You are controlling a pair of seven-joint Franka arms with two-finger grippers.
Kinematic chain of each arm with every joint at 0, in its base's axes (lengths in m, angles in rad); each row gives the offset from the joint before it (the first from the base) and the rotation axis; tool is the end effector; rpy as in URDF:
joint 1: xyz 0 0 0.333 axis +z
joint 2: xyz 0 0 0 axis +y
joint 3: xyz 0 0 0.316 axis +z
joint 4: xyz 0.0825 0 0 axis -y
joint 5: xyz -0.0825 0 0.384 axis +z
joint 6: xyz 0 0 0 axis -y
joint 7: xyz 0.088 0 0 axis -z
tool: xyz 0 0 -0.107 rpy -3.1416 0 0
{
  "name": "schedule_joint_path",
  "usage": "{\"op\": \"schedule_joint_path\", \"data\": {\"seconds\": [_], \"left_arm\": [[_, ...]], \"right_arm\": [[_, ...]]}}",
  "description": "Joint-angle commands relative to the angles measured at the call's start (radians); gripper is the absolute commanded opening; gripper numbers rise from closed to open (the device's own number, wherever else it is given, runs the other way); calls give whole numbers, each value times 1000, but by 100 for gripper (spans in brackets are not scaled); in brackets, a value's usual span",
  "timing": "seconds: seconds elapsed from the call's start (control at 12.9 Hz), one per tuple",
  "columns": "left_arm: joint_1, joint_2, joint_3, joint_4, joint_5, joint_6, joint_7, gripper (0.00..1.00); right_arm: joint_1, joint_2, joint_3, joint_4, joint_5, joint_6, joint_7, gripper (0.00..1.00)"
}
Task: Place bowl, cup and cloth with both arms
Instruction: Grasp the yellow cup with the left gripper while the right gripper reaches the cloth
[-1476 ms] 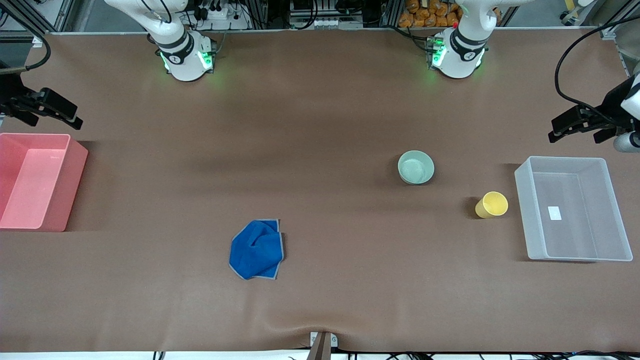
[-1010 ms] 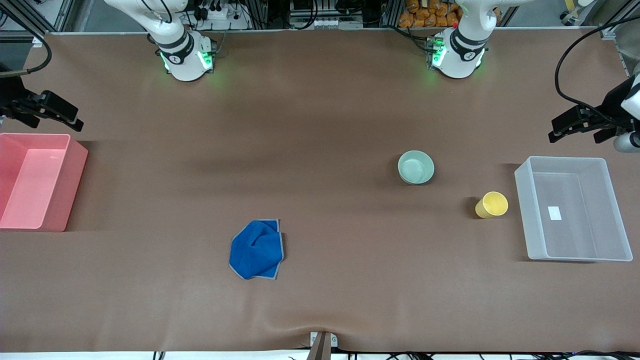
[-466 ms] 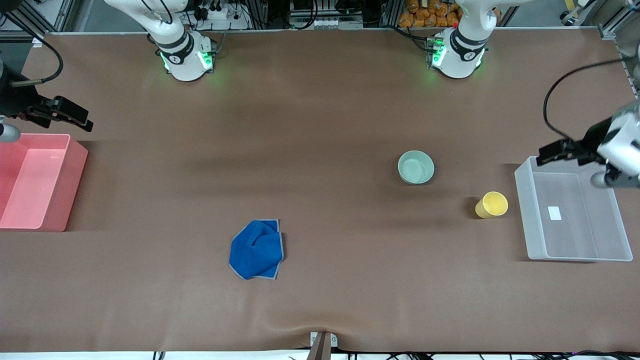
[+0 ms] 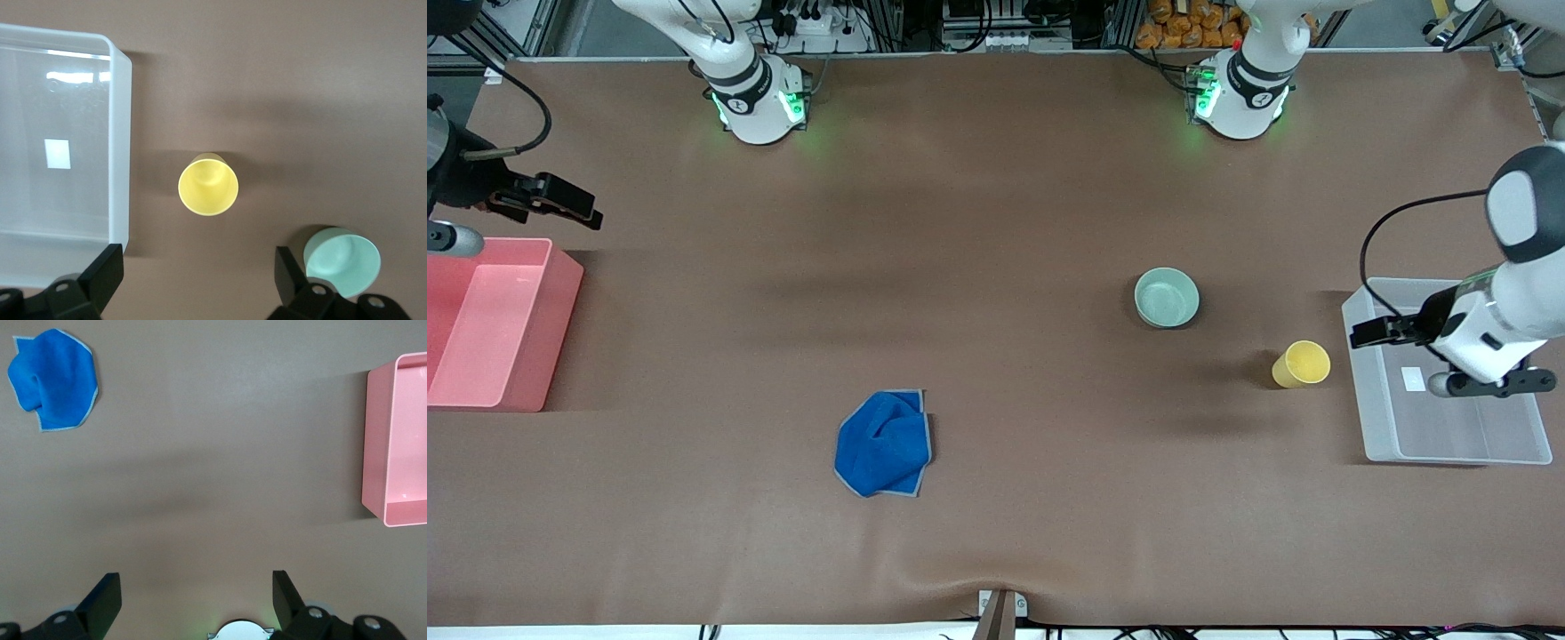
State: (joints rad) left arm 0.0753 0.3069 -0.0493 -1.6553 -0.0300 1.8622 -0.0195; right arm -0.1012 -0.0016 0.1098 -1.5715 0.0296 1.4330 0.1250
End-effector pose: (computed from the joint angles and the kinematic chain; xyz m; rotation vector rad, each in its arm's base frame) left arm 0.6372 0.0171 0.4241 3.0929 0.0883 -0.1541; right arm 0.5384 0.0082 0.6140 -3.1089 0.1780 0.2161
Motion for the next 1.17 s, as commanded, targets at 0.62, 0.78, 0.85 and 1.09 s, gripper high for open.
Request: {"op": "schedule_joint_path", "data": {"seconds": [0.62, 0.78, 0.85, 1.09], "left_arm": [[4, 81, -1, -264, 82, 396, 3, 100], [12, 93, -1, -277, 82, 426, 4, 100], [14, 104, -1, -284, 82, 454, 4, 98], [15, 112, 0, -325, 82, 512, 6, 83]], "right_arm": [[18, 72, 1, 13, 26, 75, 2, 100], [26, 90, 4, 13, 27, 99, 1, 100], [37, 100, 4, 13, 27, 113, 2, 100], [63, 123, 2, 15, 27, 158, 15, 100]]}}
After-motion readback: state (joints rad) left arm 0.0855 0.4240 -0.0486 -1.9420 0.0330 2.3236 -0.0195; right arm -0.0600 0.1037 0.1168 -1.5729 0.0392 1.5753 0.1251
